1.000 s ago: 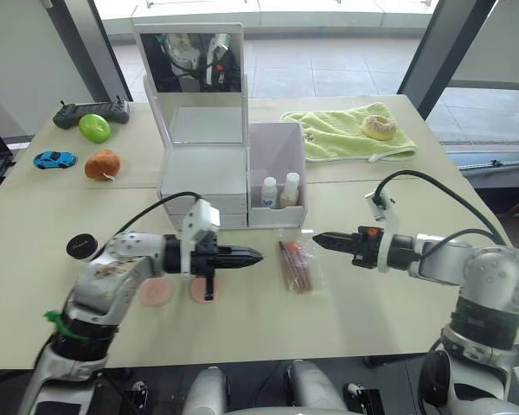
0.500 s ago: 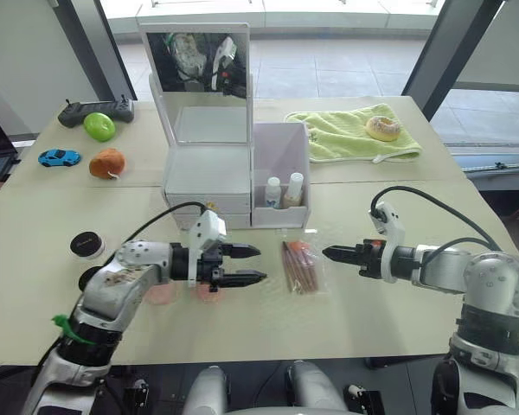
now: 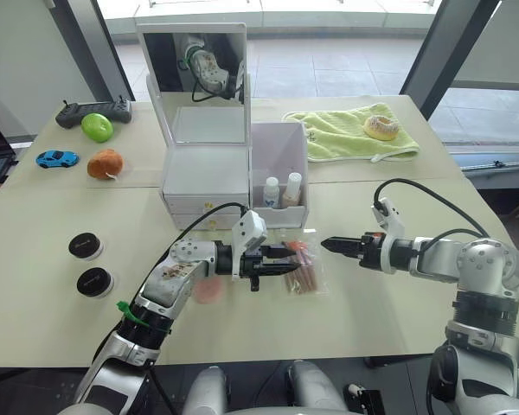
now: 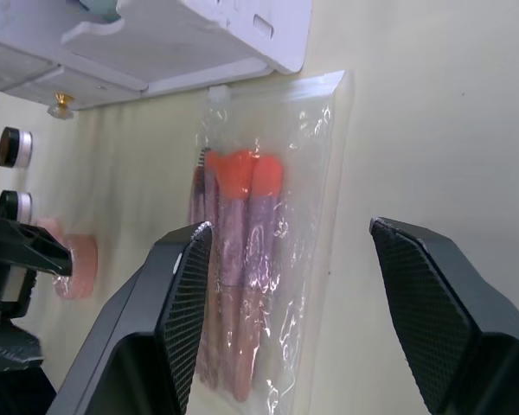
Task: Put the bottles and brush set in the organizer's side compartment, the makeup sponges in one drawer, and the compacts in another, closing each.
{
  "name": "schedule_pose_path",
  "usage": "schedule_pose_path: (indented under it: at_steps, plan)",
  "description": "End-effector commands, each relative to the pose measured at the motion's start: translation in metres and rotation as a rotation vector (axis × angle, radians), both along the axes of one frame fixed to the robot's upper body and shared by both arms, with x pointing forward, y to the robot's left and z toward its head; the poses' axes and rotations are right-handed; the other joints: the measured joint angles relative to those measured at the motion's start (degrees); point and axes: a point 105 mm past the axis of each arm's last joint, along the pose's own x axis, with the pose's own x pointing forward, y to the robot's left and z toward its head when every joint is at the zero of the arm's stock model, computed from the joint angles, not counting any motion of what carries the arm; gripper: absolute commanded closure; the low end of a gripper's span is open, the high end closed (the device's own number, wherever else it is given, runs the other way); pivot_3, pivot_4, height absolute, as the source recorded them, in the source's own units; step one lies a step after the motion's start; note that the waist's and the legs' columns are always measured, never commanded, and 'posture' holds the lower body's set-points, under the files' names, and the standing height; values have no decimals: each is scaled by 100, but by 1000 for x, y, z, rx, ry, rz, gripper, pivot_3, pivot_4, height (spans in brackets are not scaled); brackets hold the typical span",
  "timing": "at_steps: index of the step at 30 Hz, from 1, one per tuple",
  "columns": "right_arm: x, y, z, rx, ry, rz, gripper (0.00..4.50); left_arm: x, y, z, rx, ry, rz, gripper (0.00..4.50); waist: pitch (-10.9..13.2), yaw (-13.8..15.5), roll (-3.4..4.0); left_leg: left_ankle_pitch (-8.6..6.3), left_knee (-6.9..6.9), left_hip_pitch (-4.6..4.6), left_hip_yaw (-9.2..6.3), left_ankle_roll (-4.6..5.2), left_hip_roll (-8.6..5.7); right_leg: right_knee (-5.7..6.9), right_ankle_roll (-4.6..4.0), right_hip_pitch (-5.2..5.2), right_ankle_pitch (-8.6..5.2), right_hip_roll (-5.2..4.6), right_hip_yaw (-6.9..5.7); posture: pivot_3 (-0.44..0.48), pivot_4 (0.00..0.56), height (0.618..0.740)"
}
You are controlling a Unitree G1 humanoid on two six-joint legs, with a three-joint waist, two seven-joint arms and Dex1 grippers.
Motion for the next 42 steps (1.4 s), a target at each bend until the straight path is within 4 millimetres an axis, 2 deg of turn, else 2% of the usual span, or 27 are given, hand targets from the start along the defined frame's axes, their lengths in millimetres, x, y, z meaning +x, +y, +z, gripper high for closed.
schedule_pose_path:
  at_steps: [1,2,3,9,14,17,19,20,26,31,39,42]
  plan:
    - [4,3,11,44,-16,14,1405,7,-4,1,45,-63,-1,4080,-1,0,1,0,0,0,0,0,0,0,0,0,0,0,0,0,150,740]
    - [6,3,8,40,-5,8,1405,10,-5,-1,58,-71,9,4452,-1,1,1,0,0,0,0,0,0,0,0,0,0,0,0,0,150,740]
    - [7,2,5,28,8,1,1405,12,-6,-3,71,-80,16,4485,-1,2,1,0,0,0,0,0,-1,0,0,0,0,0,0,0,150,740]
    - [9,2,-12,-30,64,-6,1405,12,-12,-17,135,-113,-5,4485,-2,4,3,0,2,1,0,0,-2,-1,-3,4,3,-1,2,0,150,740]
    - [8,3,-12,-37,62,5,1405,8,-10,-23,148,-109,-10,4485,-2,-7,4,0,1,1,-1,0,-2,2,1,5,1,0,1,0,150,740]
    - [8,4,-4,-20,39,15,836,8,-9,-24,150,-109,-1,4500,-2,-4,3,0,1,1,-1,0,-2,2,3,5,-1,0,1,0,150,740]
    - [8,3,-2,-15,37,13,178,8,-8,-24,152,-110,0,4500,-2,-2,4,0,1,1,-3,0,-2,2,3,5,-1,0,0,0,150,740]
    - [9,3,-2,-5,43,10,10,8,-8,-24,152,-111,1,4500,-2,-1,4,0,1,2,-2,0,-2,2,4,5,-1,-1,0,0,150,740]
    - [5,14,-8,10,70,45,10,9,-8,-24,152,-115,3,4500,-2,3,4,0,2,1,-2,0,-3,0,3,6,0,-1,0,0,150,740]
    - [1,33,-20,15,102,98,10,9,-7,-24,155,-117,5,4500,-4,-43,3,0,-2,1,-3,0,1,3,5,8,-2,4,1,0,150,740]
    - [2,64,-9,66,86,191,10,9,-6,-25,160,-121,6,4500,-4,-134,4,0,-14,3,-6,0,3,4,16,24,-9,5,-1,0,150,740]
    - [1,69,-9,56,87,214,10,9,-5,-26,162,-122,8,4500,-5,-125,6,0,-14,5,-12,0,3,6,12,16,-7,6,-4,0,150,740]
